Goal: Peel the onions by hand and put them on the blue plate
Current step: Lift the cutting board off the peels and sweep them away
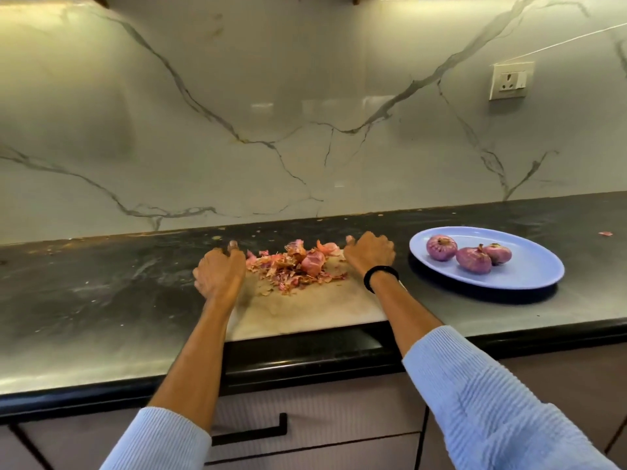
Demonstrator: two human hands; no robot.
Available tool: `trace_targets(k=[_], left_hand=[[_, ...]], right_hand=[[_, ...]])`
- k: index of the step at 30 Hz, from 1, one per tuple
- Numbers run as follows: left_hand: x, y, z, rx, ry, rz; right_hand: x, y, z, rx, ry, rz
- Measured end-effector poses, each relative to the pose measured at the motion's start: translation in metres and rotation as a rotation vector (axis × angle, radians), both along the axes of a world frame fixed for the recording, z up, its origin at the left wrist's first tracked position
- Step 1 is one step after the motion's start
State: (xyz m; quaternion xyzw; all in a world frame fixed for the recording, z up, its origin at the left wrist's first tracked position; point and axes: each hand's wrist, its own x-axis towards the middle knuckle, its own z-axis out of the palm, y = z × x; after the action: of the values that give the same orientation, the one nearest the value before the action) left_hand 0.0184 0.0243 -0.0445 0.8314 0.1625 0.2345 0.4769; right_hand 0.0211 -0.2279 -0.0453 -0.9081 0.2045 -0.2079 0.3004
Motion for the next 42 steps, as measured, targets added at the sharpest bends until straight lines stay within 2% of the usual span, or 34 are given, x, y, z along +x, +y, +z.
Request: trace_targets(k=[3, 6, 10, 14, 23, 29, 32, 35, 39, 42], left_hand=[[0.005, 0.002, 0.001, 0.179, 0.252, 0.065], [0.000, 0.000, 0.002, 0.297, 0.393, 0.067], [-0.003, 0.004, 0.000, 0.400, 0.463, 0.087], [-0.001, 0.017, 0.001, 0.363, 0.439, 0.060], [0.008, 0.055, 0.017, 0.057, 0.439, -0.164], [0.006, 0.076, 0.014, -0.112, 0.455, -0.270], [-0.002, 0.090, 0.013, -0.303, 0.358, -0.391], [-0.007, 0.098, 0.010, -0.319, 0.230, -0.394], [-0.019, 0.089, 0.004, -0.715, 0.007, -0.394], [-0.028, 0.082, 0.001, -0.902, -0.155, -0.330]], right_hand=[[0.002, -0.008, 0.000, -0.059, 0.148, -0.132], [0.003, -0.012, -0.002, -0.120, 0.239, -0.160], [-0.002, -0.011, -0.005, -0.175, 0.304, -0.173], [-0.003, -0.015, 0.002, -0.101, 0.320, -0.132], [-0.006, -0.055, 0.032, 0.091, 0.395, 0.130], [-0.012, -0.064, 0.034, 0.055, 0.440, 0.199], [-0.010, -0.077, 0.029, 0.282, 0.410, 0.166], [-0.011, -0.077, 0.027, 0.476, 0.370, 0.186], [-0.008, -0.074, 0.023, 0.673, 0.333, 0.307], [-0.019, -0.067, 0.023, 0.985, 0.267, 0.286]])
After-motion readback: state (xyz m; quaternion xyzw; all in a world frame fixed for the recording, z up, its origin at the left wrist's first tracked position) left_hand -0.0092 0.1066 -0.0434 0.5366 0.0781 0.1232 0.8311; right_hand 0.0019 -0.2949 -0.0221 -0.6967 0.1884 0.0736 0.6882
